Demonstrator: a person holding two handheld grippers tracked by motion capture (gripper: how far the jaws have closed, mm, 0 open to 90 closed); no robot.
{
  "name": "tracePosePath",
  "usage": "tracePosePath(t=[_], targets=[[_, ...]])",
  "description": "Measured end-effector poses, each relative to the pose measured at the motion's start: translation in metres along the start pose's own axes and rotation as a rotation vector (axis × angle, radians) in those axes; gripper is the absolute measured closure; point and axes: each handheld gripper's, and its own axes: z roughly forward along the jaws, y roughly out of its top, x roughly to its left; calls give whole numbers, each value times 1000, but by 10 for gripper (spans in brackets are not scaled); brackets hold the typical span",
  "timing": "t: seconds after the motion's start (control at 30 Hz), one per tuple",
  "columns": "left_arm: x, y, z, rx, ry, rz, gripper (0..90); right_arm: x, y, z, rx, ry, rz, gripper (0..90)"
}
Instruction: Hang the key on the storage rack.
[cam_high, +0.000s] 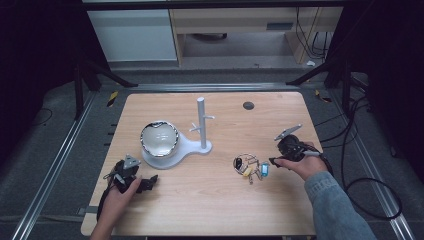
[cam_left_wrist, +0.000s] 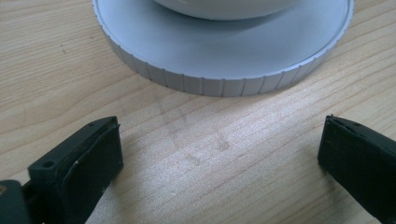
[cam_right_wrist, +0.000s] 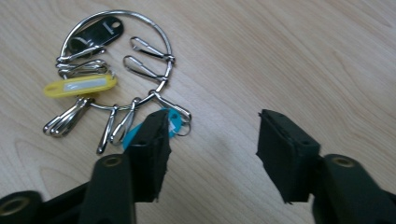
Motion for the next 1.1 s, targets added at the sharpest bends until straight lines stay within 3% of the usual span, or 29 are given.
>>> tracePosePath(t=[0.13, 0.27, 0.43, 0.7, 0.93, 1.1], targets=[[0, 0, 0, 0, 0, 0, 0, 8, 10, 4, 35, 27, -55, 579], [0, 0, 0, 0, 0, 0, 0, 18, 13, 8, 54, 61, -74, 693], [0, 0, 0, 0, 0, 0, 0, 28, 11, 11, 80, 82, -92, 761], [0, 0, 0, 0, 0, 0, 0, 38, 12, 16, 133, 100, -73, 822], [0, 0, 0, 0, 0, 0, 0, 44, 18, 24, 178, 105, -51, 804], [0, 0, 0, 0, -1, 0, 0, 49, 22, 29, 203, 110, -61, 799]])
